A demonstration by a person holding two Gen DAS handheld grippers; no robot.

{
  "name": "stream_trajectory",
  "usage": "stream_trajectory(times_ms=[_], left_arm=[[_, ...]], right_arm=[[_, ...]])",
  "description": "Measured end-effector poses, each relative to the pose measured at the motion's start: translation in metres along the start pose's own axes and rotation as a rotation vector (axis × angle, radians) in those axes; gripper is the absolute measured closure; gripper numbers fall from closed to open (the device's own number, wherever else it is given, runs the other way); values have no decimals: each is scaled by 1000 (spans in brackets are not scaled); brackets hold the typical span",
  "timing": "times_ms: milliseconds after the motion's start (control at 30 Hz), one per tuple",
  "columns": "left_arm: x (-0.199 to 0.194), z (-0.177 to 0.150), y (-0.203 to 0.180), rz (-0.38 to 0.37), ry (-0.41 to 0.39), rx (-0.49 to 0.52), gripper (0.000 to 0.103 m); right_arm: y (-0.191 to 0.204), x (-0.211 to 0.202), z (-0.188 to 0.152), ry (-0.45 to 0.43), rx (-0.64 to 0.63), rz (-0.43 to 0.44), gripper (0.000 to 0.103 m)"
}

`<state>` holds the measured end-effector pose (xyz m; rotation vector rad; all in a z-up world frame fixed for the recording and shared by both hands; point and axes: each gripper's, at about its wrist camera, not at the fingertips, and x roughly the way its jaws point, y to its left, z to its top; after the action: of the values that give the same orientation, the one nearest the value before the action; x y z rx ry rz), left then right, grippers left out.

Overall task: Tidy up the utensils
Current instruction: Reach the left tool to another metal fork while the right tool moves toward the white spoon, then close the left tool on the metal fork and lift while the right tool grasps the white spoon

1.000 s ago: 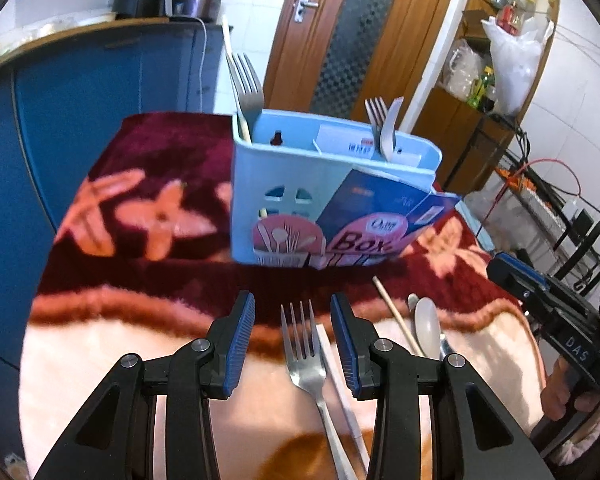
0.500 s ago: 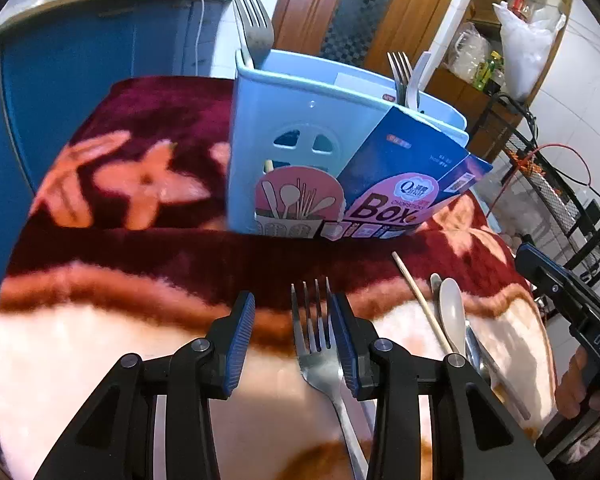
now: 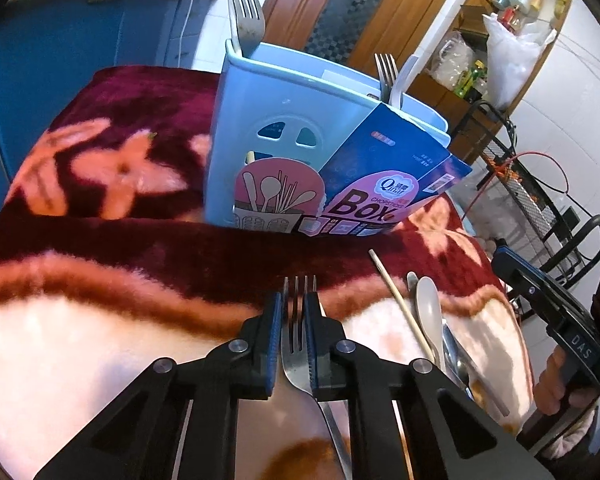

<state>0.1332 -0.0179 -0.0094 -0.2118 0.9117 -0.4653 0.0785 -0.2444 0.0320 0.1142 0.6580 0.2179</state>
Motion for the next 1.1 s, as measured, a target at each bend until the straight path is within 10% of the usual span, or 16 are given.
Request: stream_trajectory(times_ms=[1100], left_arm=[[-106, 7, -5, 166, -389, 70, 101]], right_arm=[[8, 55, -23, 225, -66, 43, 76]])
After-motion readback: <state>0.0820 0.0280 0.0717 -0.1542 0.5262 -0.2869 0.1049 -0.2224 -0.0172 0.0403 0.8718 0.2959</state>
